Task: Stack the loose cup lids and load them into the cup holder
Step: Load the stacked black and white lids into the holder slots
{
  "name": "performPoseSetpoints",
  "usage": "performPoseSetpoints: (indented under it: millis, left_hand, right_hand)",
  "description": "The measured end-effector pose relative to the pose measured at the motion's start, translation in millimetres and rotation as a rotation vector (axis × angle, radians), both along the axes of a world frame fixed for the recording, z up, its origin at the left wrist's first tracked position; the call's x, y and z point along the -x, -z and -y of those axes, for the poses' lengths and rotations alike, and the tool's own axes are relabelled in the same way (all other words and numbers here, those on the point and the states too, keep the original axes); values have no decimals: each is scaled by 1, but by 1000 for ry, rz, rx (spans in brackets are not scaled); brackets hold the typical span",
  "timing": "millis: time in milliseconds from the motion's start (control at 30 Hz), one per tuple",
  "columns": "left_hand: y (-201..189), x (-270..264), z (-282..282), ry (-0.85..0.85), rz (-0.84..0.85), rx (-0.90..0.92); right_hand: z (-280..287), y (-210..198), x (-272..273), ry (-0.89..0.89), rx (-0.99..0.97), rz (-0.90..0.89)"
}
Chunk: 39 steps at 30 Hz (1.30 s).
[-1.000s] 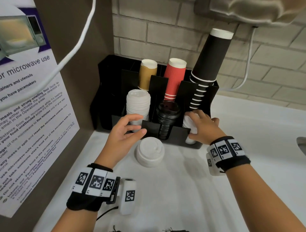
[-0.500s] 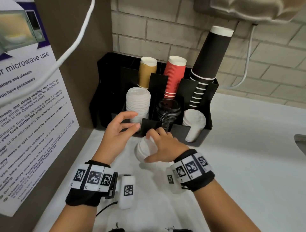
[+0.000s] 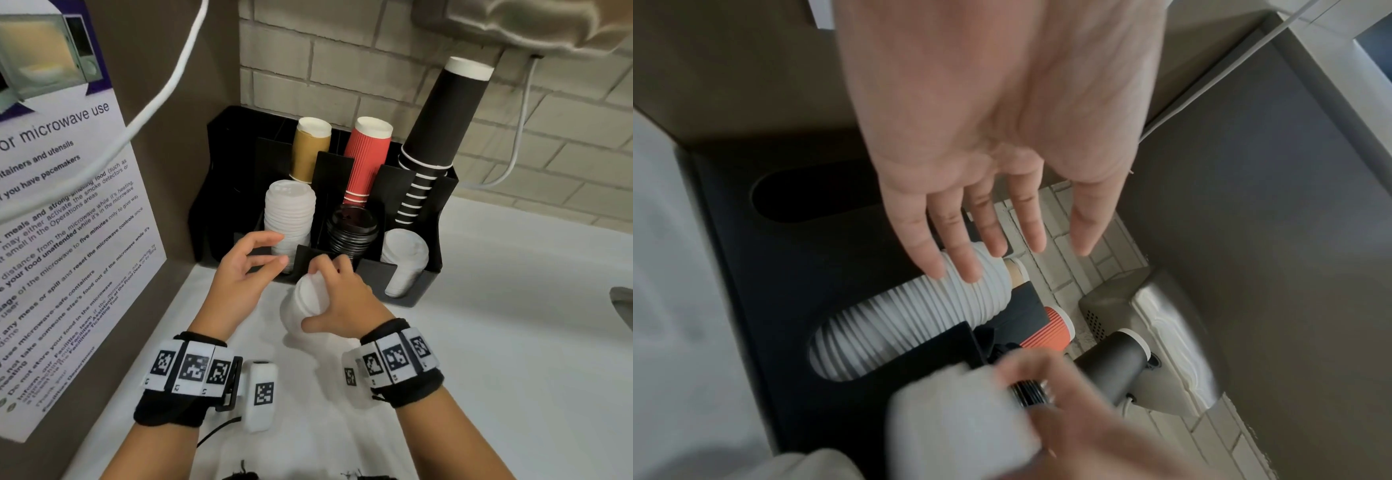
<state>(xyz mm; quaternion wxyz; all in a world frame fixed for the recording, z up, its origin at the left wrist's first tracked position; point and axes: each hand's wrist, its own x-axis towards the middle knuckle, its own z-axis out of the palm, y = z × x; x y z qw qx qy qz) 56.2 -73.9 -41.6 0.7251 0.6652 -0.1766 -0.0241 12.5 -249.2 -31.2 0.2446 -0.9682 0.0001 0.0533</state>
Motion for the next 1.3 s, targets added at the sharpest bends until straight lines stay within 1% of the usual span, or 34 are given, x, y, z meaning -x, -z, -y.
performPoseSetpoints:
  millis: [67, 133, 200, 267, 400, 633, 767, 867, 1167, 1300]
  left_hand:
    - [-3, 3, 0, 65, -18, -3]
    - [-5, 6, 2, 207, -38, -35]
    - [-6, 11, 8, 333, -32, -57]
    - [-6, 15, 15, 399, -32, -42]
    - [-7, 17, 20, 433, -17, -21]
    - [-11, 20, 25, 363, 10, -20]
    - [-13, 21, 26, 357, 9, -53]
    - [-14, 21, 27, 342, 25, -81]
    - [-18, 23, 31, 291, 55, -124]
    - [-18, 23, 32, 285, 62, -117]
  right_hand:
    - [8, -12, 6, 35, -235, 93]
    - [13, -23, 13, 57, -448, 164]
    - [14, -32, 21, 59, -588, 157]
    - [11, -37, 27, 49, -660, 127]
    - [11, -42, 34, 9, -701, 130]
    - [19, -49, 37, 9, -726, 154]
    - [21, -48, 39, -4, -771, 148]
    - [21, -46, 39, -10, -795, 175]
    - [20, -44, 35, -39, -706, 265]
    - [21, -48, 33, -66, -670, 286]
